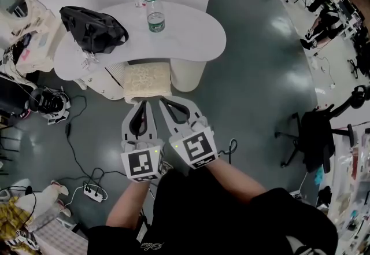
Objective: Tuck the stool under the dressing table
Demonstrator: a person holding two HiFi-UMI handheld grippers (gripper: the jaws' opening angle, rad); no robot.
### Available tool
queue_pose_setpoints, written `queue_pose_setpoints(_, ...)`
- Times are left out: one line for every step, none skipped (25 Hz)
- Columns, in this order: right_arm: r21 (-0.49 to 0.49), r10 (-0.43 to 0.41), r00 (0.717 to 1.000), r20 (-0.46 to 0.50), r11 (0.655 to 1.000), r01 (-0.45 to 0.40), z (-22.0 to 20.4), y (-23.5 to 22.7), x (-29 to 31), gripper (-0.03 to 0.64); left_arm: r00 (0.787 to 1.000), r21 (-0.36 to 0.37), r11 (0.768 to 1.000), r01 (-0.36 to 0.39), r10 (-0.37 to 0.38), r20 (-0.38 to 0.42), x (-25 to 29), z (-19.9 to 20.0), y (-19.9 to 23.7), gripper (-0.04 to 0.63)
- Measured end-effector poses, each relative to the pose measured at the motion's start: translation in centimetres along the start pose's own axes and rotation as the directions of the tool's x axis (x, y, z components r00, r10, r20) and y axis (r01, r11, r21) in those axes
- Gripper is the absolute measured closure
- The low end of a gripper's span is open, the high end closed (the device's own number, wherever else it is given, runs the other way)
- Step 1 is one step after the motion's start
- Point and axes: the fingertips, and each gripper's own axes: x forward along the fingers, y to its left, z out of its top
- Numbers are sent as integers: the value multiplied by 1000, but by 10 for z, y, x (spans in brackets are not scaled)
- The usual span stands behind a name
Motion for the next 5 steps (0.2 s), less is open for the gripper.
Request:
queue_pose_setpoints(-2,1,1000,2,1000,-1,1,1,-1,611,1000,2,1000,0,0,2,-1,1,0,591)
queue_pose_setpoints(-4,2,1000,3,1000,-2,1,1,-1,611,1000,4,1000,0,0,5,-1,2,-1,591)
queue_pose_setpoints(-5,2,1000,5,1000,-2,2,2,-2,611,1000,7,1000,0,0,8,-2,2,-1,591)
queue_pose_setpoints(-6,3,1000,7,1000,-3,2,2,-3,611,1000,9,1000,0,0,11,-2,3,-2,591)
queue_pose_setpoints(-6,3,1000,9,1000,-3,3,3,-3,611,1000,11,1000,0,0,14,-3,4,-2,591)
